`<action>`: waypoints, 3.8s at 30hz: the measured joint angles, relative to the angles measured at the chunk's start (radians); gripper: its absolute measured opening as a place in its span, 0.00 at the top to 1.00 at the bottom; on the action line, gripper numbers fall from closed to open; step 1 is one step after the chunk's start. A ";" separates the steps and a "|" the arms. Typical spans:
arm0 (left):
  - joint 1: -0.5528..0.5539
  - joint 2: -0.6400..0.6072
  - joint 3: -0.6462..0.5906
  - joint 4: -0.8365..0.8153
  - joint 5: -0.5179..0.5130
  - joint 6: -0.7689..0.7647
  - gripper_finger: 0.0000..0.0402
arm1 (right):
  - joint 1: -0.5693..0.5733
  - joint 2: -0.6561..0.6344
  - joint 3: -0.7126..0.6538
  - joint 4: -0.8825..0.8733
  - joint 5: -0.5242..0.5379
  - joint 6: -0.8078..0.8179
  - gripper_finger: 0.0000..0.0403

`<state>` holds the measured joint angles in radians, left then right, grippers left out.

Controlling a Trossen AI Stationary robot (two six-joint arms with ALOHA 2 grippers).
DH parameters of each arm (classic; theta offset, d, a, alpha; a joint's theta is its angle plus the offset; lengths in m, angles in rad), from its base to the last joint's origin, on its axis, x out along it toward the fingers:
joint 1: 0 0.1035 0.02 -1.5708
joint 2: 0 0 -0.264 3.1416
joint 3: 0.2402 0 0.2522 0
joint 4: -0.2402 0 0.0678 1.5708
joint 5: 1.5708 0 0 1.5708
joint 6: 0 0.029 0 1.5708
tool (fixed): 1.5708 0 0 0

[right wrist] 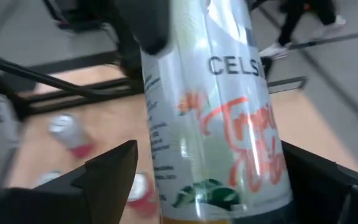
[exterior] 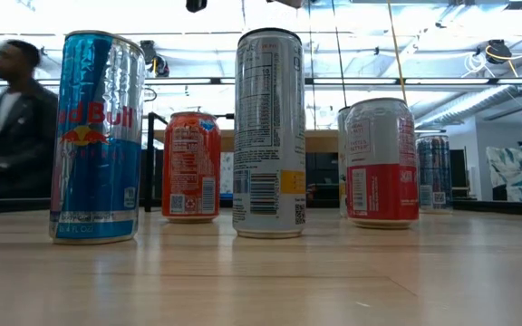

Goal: Place canned beverage on shelf
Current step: Put the top left white-yellow soda can on the shelf

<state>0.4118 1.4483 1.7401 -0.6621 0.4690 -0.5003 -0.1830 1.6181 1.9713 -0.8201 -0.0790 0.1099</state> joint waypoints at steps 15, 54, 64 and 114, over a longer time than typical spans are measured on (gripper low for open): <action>-0.026 0.000 0.001 0.004 0.084 0.462 0.37 | -0.073 -0.001 -0.001 0.001 -0.396 0.163 0.19; -0.058 -0.016 0.005 0.130 -0.109 0.366 0.02 | -0.089 0.001 -0.003 0.000 -0.424 0.097 0.44; -0.058 -0.078 0.004 0.179 -0.377 0.169 0.02 | -0.120 -0.037 -0.003 -0.057 -0.422 0.084 0.44; -0.068 -0.038 0.002 0.534 -0.471 0.148 0.00 | -0.030 0.001 -0.002 0.556 0.262 -0.100 0.44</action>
<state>0.3435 1.4107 1.7416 -0.1283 -0.0025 -0.3523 -0.2131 1.6188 1.9690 -0.2645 0.1829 0.0097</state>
